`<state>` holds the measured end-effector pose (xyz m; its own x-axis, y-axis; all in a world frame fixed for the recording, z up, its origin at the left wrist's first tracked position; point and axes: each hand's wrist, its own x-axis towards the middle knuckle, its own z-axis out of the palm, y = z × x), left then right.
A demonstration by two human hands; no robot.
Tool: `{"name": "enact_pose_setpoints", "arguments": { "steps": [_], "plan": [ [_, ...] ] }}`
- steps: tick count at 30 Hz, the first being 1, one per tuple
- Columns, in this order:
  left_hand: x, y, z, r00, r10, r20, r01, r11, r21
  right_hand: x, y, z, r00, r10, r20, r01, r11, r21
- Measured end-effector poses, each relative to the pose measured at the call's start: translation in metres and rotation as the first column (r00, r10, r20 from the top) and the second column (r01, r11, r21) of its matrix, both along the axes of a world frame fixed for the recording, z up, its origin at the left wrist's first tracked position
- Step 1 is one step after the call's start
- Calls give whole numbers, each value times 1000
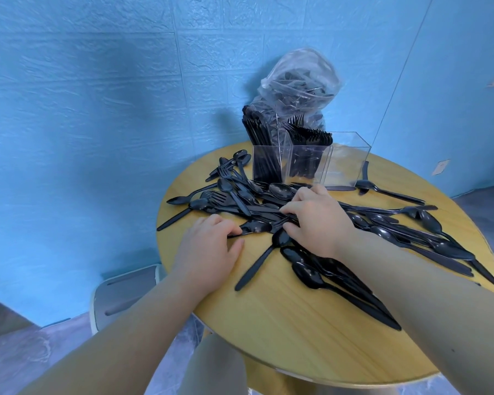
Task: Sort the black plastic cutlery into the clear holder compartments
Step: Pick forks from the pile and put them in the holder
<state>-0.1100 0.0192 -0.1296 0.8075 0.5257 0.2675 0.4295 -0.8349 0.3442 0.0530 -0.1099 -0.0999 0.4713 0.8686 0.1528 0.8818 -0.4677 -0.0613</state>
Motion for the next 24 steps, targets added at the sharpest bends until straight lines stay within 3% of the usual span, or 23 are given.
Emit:
{"name": "enact_pose_setpoints", "arguments": {
  "steps": [12, 21, 24],
  "plan": [
    [2, 0, 1, 1000, -4, -1, 4, 1000, -31, 4, -5, -1, 996, 7, -92, -3, 999, 47],
    [1, -1, 1, 998, -60, 28, 61, 998, -27, 1, -10, 10, 976, 78, -205, -35, 978, 206],
    [2, -1, 3, 996, -43, 81, 45, 999, -18, 13, -18, 17, 969, 39, -243, 30, 961, 274]
  ]
}}
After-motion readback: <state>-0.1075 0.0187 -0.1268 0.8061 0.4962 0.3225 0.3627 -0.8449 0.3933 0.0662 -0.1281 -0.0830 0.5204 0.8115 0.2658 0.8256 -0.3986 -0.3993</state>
